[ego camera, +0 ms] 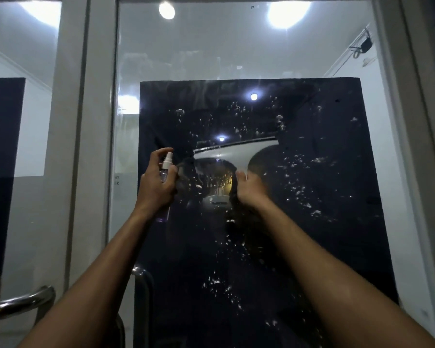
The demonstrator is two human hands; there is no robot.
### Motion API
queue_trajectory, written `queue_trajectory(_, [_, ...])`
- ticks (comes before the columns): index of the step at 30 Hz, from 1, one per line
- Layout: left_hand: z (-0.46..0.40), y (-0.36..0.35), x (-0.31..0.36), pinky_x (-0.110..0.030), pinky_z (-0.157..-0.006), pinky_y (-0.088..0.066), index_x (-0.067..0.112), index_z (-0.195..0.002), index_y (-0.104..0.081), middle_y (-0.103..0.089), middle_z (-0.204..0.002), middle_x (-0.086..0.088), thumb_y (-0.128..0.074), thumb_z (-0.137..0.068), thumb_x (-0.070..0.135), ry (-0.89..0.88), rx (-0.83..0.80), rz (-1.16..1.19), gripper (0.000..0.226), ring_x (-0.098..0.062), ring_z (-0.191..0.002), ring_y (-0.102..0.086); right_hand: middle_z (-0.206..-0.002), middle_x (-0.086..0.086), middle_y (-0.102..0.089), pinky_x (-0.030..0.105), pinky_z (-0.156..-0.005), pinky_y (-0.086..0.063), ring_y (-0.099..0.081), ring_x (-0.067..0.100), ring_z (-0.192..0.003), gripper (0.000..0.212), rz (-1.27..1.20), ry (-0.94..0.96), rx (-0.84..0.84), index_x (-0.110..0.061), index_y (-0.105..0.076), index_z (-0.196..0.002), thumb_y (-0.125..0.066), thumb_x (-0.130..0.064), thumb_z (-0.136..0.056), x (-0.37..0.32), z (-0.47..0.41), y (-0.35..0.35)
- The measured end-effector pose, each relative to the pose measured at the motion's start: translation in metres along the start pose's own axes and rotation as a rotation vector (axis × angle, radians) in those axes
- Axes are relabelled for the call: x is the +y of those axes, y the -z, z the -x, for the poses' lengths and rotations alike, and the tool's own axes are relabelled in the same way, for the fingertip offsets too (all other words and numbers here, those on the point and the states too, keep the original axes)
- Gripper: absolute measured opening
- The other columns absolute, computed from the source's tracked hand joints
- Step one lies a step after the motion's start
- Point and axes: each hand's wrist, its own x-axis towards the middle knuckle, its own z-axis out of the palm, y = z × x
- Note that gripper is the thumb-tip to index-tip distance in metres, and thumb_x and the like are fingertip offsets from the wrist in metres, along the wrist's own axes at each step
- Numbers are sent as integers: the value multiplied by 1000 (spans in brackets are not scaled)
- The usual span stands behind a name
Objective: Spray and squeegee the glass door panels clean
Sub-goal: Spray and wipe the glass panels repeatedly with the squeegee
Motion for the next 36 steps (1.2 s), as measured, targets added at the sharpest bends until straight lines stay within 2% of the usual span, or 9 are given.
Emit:
queue_trajectory(5, [-9,-5,-5,-27,-51,-52,31,-135,-44,-66,-88,-8,-50,-103,20,-29,-30,60,34,-12,-59,-62,-105,6,-63,45,-91,-49,-61,28,-101,49,47,20,68,-16,-56,-121,-27,-52,-104,-10,-12,-1])
queue_trajectory(9, [-13,-6,-7,-30,-52,-55,29,-136,-44,-64,-86,-4,-51,-102,19,-63,-44,66,36,-6,-56,-60,-88,3,-64,43,-76,-51,-63,27,-84,41,109,102,202,-19,-33,-136,-29,-46,-106,2,-2,-6])
queue_trajectory(12, [-18,-3,-6,-33,-53,-57,27,-137,-43,-63,-88,-7,-51,-102,18,-88,-49,80,36,-13,-59,-61,-102,8,-69,42,-80,-52,-66,31,-92,49,77,132,306,-27,-21,-149,-32,-46,-105,0,-4,-5])
queue_trajectory(15, [-19,-1,-7,-34,-54,-58,26,-137,-43,-62,-89,-6,-51,-102,17,-99,-46,76,37,-15,-60,-61,-114,8,-66,35,-76,-39,-62,31,-104,42,94,99,352,-20,-41,-141,-36,-42,-105,-7,-4,4])
queue_trajectory(17, [-19,0,-8,-39,-56,-59,27,-138,-43,-62,-90,-6,-51,-103,17,-90,-50,83,37,-19,-63,-63,-96,4,-62,34,-70,-39,-62,27,-92,32,69,109,385,-16,-53,-118,-39,-41,-104,-8,-6,4])
queue_trajectory(20, [-19,4,-10,-46,-59,-60,27,-138,-42,-62,-92,-7,-51,-103,18,-91,-54,73,37,-27,-67,-64,-85,5,-63,43,-71,-53,-65,23,-73,25,-143,43,247,-17,-50,-89,-42,-39,-98,-8,-19,2])
queue_trajectory(23, [-21,7,-9,-50,-62,-61,28,-137,-43,-62,-95,-7,-51,-103,19,-85,-56,62,36,-32,-71,-65,-89,13,-66,48,-78,-52,-59,23,-73,32,-312,2,126,-17,-53,-90,-40,-45,-95,-13,-29,7])
queue_trajectory(30, [-27,16,2,-43,-58,-62,25,-138,-43,-62,-92,3,-50,-103,17,-75,-38,33,36,-25,-72,-68,-78,6,-62,44,-76,-54,-63,28,-77,56,-250,-51,127,-16,-60,-84,-32,-62,-100,-32,-38,2])
queue_trajectory(36, [-27,22,-2,-39,-59,-60,25,-137,-43,-62,-93,8,-49,-103,16,-74,-18,17,35,-18,-69,-67,-68,4,-54,25,-40,-41,-48,14,-47,52,-483,-191,33,-10,-58,-84,-37,-54,-102,-23,-14,-19])
